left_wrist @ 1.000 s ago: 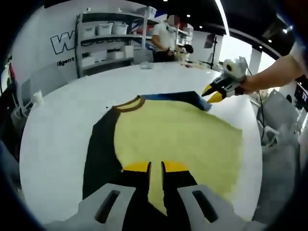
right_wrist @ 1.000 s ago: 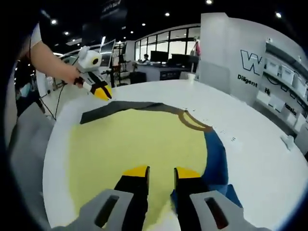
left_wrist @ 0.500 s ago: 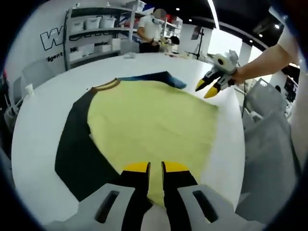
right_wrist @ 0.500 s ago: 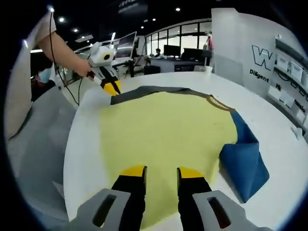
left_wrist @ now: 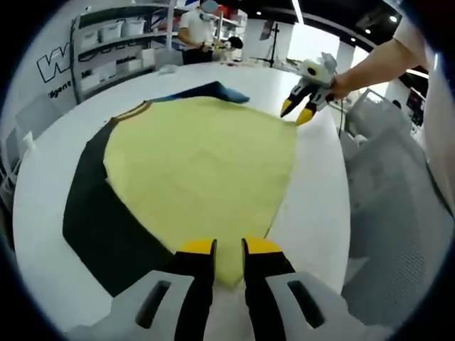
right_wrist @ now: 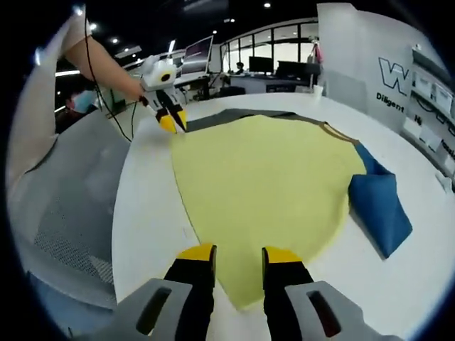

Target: Fold the garment on the visible template until the final outline fits inside the template.

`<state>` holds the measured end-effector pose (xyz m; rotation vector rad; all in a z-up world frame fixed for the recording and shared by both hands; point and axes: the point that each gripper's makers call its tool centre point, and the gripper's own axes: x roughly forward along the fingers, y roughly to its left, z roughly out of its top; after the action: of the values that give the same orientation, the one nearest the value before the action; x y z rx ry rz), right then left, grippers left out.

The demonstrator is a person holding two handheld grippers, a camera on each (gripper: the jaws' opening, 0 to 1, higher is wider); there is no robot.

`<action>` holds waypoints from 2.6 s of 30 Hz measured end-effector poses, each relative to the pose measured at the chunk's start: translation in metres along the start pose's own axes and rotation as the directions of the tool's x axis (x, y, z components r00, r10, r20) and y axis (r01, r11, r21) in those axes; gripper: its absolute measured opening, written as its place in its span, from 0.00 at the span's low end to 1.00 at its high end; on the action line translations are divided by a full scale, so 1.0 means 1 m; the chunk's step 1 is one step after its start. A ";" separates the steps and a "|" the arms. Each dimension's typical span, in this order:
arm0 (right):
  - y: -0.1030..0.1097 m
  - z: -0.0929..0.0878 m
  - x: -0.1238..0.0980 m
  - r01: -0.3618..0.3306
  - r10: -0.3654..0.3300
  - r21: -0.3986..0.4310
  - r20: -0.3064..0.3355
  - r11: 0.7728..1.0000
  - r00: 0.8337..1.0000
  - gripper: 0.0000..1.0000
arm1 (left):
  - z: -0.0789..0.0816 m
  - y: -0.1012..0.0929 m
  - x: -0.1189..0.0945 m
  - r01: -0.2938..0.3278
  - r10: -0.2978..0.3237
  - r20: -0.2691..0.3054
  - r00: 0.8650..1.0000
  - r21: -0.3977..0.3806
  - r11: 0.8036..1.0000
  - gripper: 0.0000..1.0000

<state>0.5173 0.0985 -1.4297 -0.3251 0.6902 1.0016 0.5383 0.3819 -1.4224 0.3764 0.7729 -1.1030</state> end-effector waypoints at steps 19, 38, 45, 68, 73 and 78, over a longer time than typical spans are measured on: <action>0.000 -0.030 -0.013 0.033 -0.034 -0.022 -0.064 0.999 0.997 0.13 | -0.027 0.001 0.004 -0.023 0.032 -0.086 0.996 0.100 0.995 0.12; 0.026 -0.042 -0.024 0.007 -0.014 -0.068 -0.110 0.998 0.994 0.00 | -0.046 -0.027 -0.010 -0.051 0.058 -0.141 0.988 0.048 0.998 0.01; 0.060 -0.042 -0.034 -0.053 0.042 -0.090 -0.121 0.995 0.992 0.00 | -0.058 -0.048 -0.017 -0.037 0.038 -0.167 0.985 0.007 0.999 0.01; 0.090 -0.061 -0.037 -0.061 0.052 -0.062 -0.143 0.996 0.988 0.00 | -0.067 -0.071 -0.023 -0.021 0.018 -0.158 0.987 -0.018 1.000 0.01; 0.090 -0.062 -0.036 -0.061 0.053 -0.057 -0.145 0.996 0.988 0.00 | -0.067 -0.074 -0.022 -0.016 0.008 -0.157 0.988 -0.047 0.999 0.01; 0.086 -0.063 -0.038 -0.051 0.044 -0.042 -0.152 0.998 0.987 0.00 | -0.066 -0.079 -0.021 0.009 -0.017 -0.149 0.989 -0.053 0.999 0.01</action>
<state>0.4061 0.0835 -1.4469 -0.4293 0.8163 1.0468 0.4379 0.4029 -1.4452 0.4136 0.9362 -1.0726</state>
